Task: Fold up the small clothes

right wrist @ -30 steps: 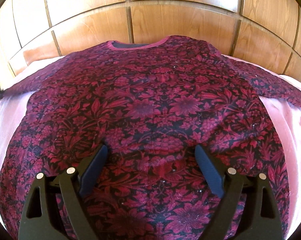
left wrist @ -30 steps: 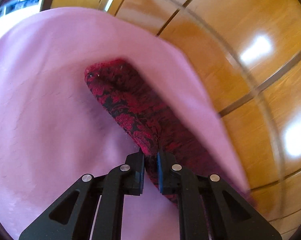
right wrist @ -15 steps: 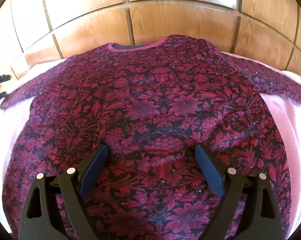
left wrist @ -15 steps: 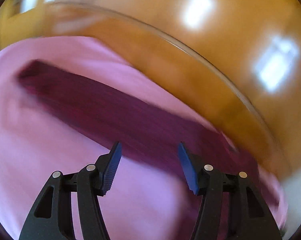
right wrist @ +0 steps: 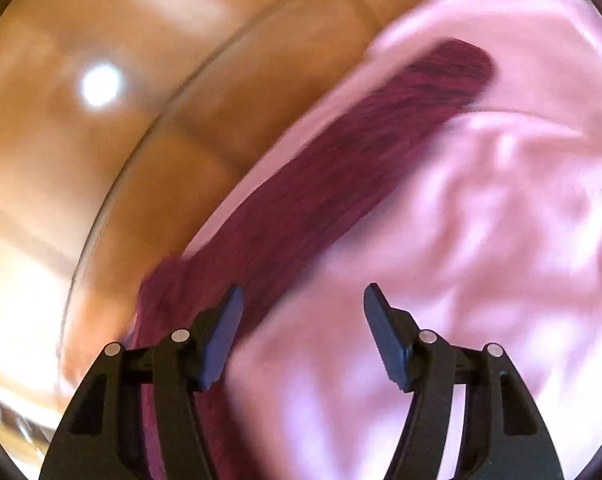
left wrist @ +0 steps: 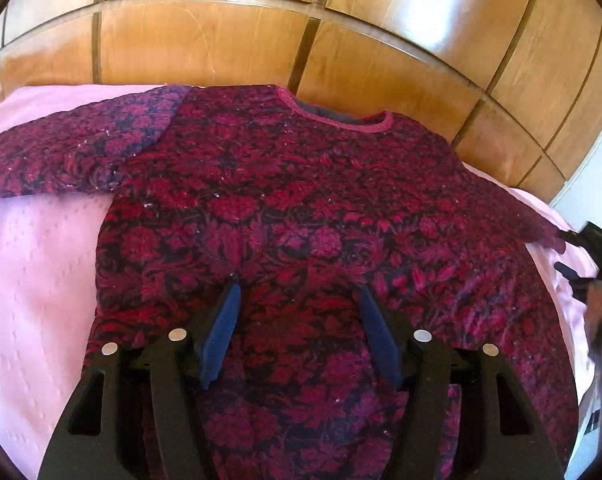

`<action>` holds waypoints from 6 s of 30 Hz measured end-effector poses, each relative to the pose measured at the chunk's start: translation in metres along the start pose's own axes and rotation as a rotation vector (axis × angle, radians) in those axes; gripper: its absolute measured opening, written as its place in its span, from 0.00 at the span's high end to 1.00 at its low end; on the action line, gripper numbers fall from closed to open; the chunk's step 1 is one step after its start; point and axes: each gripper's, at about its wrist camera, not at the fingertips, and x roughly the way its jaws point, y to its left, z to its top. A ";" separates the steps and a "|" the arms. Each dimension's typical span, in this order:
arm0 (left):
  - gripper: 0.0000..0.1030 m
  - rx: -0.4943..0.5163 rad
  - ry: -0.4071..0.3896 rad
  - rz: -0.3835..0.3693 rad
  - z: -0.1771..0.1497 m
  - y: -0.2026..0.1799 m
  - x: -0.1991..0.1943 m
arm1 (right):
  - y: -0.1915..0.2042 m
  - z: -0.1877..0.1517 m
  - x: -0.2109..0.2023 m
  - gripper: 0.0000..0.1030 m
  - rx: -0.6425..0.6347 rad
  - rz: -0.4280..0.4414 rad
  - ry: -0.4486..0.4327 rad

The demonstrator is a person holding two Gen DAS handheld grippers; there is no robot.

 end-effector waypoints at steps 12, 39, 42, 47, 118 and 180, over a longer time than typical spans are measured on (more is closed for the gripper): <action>0.34 0.021 0.002 0.006 -0.007 -0.004 0.002 | -0.024 0.082 0.043 0.71 0.100 -0.201 -0.066; 0.29 0.029 -0.018 0.120 -0.032 0.011 -0.053 | 0.056 -0.117 -0.067 0.55 -0.463 0.080 0.259; 0.29 0.014 -0.013 0.197 -0.050 0.031 -0.074 | 0.058 -0.172 -0.073 0.58 -0.538 0.105 0.371; 0.29 -0.060 0.064 0.188 -0.082 0.065 -0.091 | 0.044 -0.209 -0.086 0.61 -0.568 0.097 0.438; 0.38 -0.160 0.050 -0.234 -0.019 0.023 -0.050 | 0.248 -0.158 0.065 0.91 -0.862 0.094 0.234; 0.99 -0.083 0.060 0.202 0.100 0.056 0.054 | 0.225 -0.191 0.056 0.46 -0.920 -0.062 0.066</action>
